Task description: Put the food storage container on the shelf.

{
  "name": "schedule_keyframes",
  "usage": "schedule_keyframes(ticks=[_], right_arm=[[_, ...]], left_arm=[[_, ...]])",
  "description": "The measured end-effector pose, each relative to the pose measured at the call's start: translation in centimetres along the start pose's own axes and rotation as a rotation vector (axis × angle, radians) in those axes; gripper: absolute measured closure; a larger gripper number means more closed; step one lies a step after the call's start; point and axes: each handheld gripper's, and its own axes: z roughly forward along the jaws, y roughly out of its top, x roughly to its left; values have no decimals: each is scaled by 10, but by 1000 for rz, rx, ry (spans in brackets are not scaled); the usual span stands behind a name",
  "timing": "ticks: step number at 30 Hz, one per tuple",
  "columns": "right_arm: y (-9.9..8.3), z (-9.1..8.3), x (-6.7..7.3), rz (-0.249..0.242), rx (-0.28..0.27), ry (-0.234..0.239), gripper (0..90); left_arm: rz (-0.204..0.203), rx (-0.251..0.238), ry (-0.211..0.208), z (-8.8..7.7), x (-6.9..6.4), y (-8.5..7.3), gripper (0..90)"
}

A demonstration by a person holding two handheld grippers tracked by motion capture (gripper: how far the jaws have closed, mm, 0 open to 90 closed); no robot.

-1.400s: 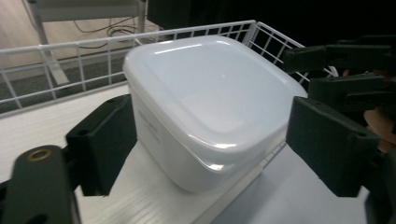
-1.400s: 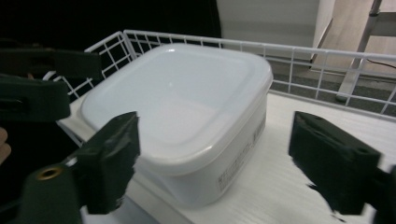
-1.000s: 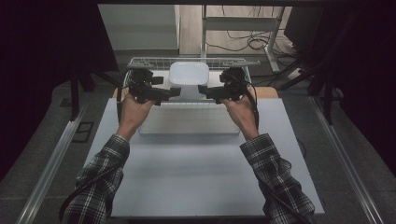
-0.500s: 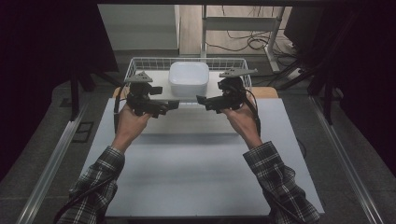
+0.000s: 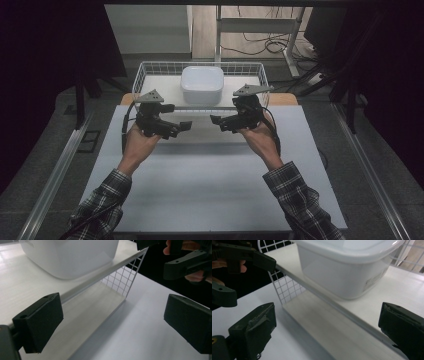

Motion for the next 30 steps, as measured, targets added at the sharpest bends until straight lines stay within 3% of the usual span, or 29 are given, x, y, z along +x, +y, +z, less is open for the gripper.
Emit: schedule_keyframes(ticks=[9,23,30], right_arm=[[-15,-7,8,-19,7,9,10],[-42,-21,12,-29,13,-1,10],[-57,-28,15,-24,7,-5,10]], left_arm=[[-14,33,-27,2,-5,-17,17],[25,93,-59,7,-16,-38,0],[0,80,-91,9,-20,-50,0]])
